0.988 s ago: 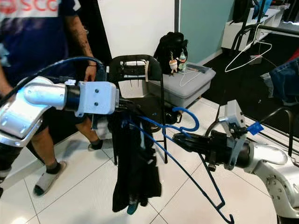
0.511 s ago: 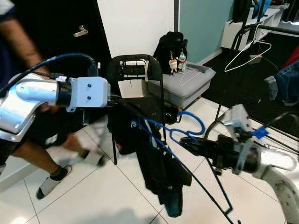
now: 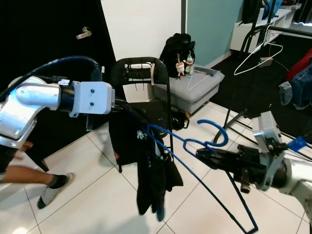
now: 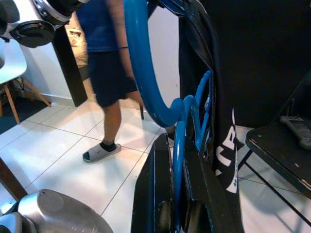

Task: Hang hanger

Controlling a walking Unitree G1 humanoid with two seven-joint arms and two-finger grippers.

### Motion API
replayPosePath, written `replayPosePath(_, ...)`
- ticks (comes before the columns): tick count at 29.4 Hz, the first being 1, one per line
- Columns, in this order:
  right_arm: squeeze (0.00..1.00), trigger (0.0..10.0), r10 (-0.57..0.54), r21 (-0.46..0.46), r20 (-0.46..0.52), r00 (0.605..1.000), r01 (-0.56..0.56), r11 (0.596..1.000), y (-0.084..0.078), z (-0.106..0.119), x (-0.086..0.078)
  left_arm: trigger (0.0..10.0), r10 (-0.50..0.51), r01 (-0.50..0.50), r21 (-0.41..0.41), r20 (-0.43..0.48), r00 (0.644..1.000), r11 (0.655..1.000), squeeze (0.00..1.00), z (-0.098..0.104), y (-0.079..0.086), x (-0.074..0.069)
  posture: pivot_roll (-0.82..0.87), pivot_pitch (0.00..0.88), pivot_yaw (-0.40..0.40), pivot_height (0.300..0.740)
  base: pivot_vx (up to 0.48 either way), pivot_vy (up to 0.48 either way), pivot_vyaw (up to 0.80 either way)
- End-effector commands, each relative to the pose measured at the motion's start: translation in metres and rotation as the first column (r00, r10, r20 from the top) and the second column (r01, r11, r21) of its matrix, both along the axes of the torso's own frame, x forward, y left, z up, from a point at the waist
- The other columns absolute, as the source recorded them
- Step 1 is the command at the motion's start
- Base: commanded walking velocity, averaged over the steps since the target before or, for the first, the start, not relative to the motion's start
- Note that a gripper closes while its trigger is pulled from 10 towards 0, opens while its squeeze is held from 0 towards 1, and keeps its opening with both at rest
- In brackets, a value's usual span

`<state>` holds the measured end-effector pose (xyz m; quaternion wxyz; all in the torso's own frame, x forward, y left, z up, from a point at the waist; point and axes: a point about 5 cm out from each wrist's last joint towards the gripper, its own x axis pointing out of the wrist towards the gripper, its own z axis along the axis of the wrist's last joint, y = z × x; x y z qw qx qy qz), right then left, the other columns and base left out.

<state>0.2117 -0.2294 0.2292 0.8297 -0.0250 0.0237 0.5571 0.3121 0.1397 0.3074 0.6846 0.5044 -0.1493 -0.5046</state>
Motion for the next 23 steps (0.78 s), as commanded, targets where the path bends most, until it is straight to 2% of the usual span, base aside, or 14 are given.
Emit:
replayPosePath(1, 0.0, 10.0, 0.028, -0.003, -0.001, 1.0, -0.028, 1.0, 0.002, 0.003, -0.004, 10.0, -0.003, 0.003, 0.003, 0.019, 1.0, 1.0, 0.0, 0.005, 0.002, 0.0, -0.09, 0.0, 0.068, 0.736, 0.0, 0.0, 0.0)
replayPosePath(7, 0.0, 10.0, 0.051, -0.065, -0.069, 0.996, -0.056, 0.996, 0.003, -0.009, -0.01, 10.0, -0.004, 0.004, -0.011, 0.027, 1.0, 1.0, 0.0, 0.007, -0.001, 0.0, -0.09, 0.0, 0.069, 0.736, 0.0, 0.0, 0.0)
replayPosePath(12, 0.0, 10.0, 0.027, -0.123, -0.104, 0.994, -0.04, 0.992, 0.0, -0.016, -0.01, 10.0, -0.031, 0.032, -0.031, 0.038, 0.999, 0.999, 0.0, 0.009, -0.004, -0.003, -0.09, 0.0, 0.07, 0.736, 0.0, 0.0, 0.0)
replayPosePath(18, 0.0, 10.0, 0.019, -0.11, -0.094, 0.995, -0.029, 0.994, -0.001, -0.014, -0.01, 10.0, -0.039, 0.041, -0.039, 0.045, 0.998, 0.998, 0.0, 0.012, -0.005, -0.004, -0.09, 0.0, 0.07, 0.736, 0.0, 0.0, 0.0)
replayPosePath(23, 0.0, 10.0, 0.011, -0.063, -0.044, 0.999, -0.014, 0.998, -0.002, -0.005, -0.008, 10.0, -0.059, 0.061, -0.034, 0.045, 0.997, 0.998, 0.0, 0.012, -0.007, -0.006, -0.09, 0.0, 0.072, 0.736, 0.0, 0.0, 0.0)
